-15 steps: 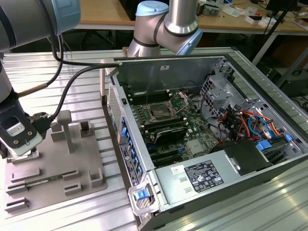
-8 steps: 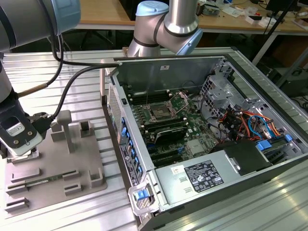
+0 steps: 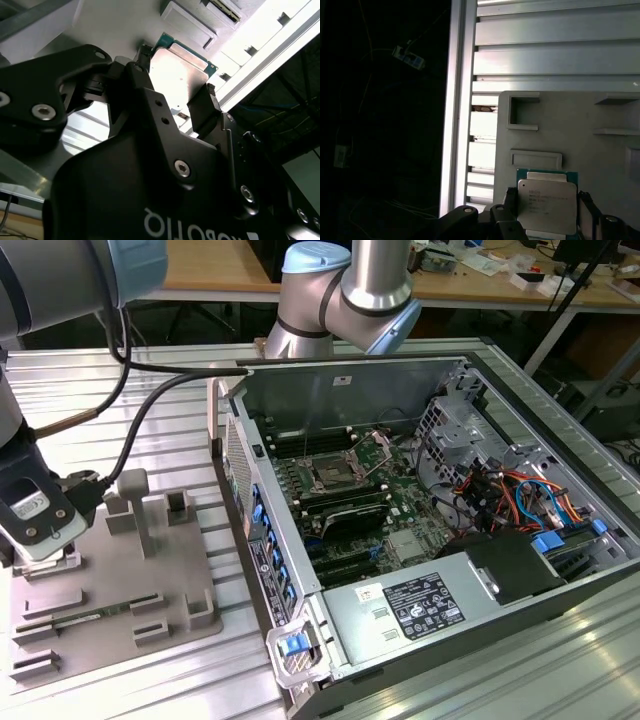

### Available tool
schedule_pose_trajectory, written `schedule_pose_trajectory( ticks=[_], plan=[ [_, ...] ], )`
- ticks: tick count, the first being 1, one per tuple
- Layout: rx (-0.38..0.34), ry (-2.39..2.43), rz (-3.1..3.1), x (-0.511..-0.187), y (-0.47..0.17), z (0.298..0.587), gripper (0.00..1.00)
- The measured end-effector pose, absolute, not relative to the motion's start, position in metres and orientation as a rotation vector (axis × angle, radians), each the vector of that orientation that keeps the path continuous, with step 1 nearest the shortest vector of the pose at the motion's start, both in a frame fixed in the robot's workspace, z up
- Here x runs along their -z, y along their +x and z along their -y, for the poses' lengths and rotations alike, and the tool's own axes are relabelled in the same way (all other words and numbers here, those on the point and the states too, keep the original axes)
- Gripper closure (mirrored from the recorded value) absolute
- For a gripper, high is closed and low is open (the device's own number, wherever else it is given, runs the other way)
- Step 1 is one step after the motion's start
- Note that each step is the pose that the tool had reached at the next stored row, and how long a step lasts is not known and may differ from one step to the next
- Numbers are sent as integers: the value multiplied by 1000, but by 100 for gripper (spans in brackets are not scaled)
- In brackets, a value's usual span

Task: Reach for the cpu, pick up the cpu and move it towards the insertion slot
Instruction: 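Pick up the cpu and move it towards the insertion slot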

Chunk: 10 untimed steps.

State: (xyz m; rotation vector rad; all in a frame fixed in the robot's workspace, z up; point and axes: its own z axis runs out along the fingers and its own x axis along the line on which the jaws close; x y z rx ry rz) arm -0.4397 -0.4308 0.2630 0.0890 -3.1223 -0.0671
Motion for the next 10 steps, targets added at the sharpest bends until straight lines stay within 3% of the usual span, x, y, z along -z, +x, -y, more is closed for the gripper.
schedule_pose_trajectory(
  ticks=[10],
  plan=[
    [65, 89, 3122, -280, -440, 430, 45]
  ],
)
